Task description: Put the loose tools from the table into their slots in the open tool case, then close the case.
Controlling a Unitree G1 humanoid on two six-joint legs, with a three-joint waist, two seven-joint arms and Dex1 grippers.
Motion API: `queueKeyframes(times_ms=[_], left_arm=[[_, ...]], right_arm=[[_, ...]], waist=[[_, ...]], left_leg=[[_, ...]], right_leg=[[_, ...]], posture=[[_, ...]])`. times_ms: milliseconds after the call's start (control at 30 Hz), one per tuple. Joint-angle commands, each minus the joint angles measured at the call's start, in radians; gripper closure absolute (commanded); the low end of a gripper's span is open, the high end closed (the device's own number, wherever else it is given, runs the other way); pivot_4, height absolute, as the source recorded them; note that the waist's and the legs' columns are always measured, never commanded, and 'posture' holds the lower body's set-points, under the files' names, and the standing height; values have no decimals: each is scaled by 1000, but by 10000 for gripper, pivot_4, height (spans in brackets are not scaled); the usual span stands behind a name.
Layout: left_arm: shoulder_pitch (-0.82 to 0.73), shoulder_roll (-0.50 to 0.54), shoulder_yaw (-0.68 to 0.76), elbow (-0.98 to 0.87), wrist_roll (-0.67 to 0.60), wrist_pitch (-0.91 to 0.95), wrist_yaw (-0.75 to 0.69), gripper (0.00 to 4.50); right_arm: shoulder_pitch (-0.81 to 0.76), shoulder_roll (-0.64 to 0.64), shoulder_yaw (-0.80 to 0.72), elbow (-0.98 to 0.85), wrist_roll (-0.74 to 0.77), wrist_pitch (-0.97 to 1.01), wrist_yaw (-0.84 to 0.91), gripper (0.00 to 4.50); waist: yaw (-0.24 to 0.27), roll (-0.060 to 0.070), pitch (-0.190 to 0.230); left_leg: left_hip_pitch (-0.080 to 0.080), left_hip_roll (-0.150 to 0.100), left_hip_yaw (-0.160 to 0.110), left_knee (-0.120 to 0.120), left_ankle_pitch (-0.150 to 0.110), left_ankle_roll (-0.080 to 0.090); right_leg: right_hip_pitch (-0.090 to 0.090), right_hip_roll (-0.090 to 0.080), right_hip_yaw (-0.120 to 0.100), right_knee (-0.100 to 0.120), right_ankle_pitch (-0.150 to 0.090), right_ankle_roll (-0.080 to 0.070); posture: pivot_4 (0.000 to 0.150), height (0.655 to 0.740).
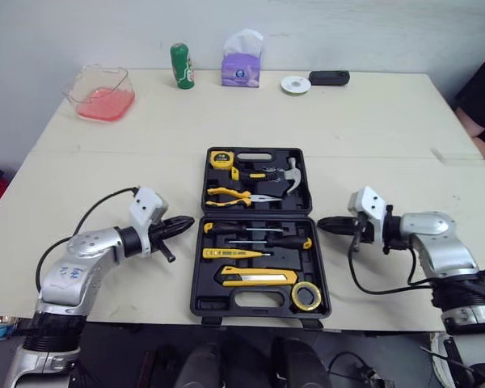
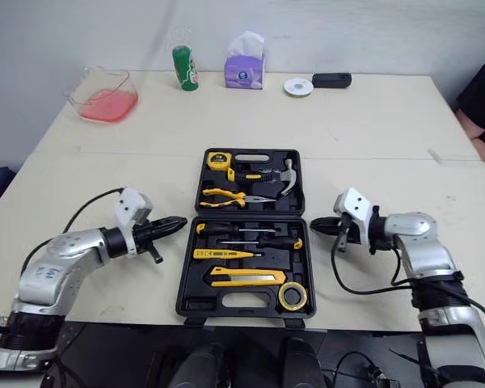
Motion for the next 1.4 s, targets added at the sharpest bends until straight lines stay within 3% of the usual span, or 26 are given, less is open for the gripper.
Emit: queueKeyframes(times_ms=[33,333,700,933,1167,1267,1400], left_arm=[[-40,-13,-14,15,-2,40,-10,44016],[-143,-100,-91,189,109,-87,-14,44016],[-101,-115,-146,121,120,-140,-135,44016],[-87,-88,-109,155,159,-146,-113,44016],[-47,-50,-3,136,134,-142,-84,44016],[-22,-28,46,117,99,-137,-105,34931],[-21,72,107,104,72,-76,-136,16766]], right_arm=[[-21,28,5,-10,-13,-11,-17,45000],[10,81,11,-69,-24,-9,-50,45000],[84,19,-15,-231,24,69,-1,45000],[137,-4,-28,-289,27,135,-16,45000],[105,-31,-56,-184,1,100,-43,45000],[112,-56,-80,-193,22,131,-35,34636],[105,-111,-132,-235,37,285,-94,14390]], waist=[[-1,0,0],[-1,-1,0],[7,-1,0],[12,-1,0],[2,-1,0],[-1,0,0],[-1,0,0]], left_leg=[[0,0,0,0,0,0],[0,0,0,1,0,0],[-1,1,-1,1,0,-1],[0,1,-1,1,0,-1],[0,1,-1,1,0,-1],[0,2,-1,0,0,-1],[0,1,-1,0,0,-1]], right_leg=[[0,0,0,0,0,0],[0,4,0,0,0,0],[0,6,0,-1,0,0],[0,6,1,-1,0,0],[0,4,1,-1,0,0],[0,1,1,-1,0,0],[0,0,0,-1,0,0]], posture=[[1500,7400],[1500,7400],[1500,7400],[1500,7400],[1500,7400],[1500,7400],[1500,7400]])
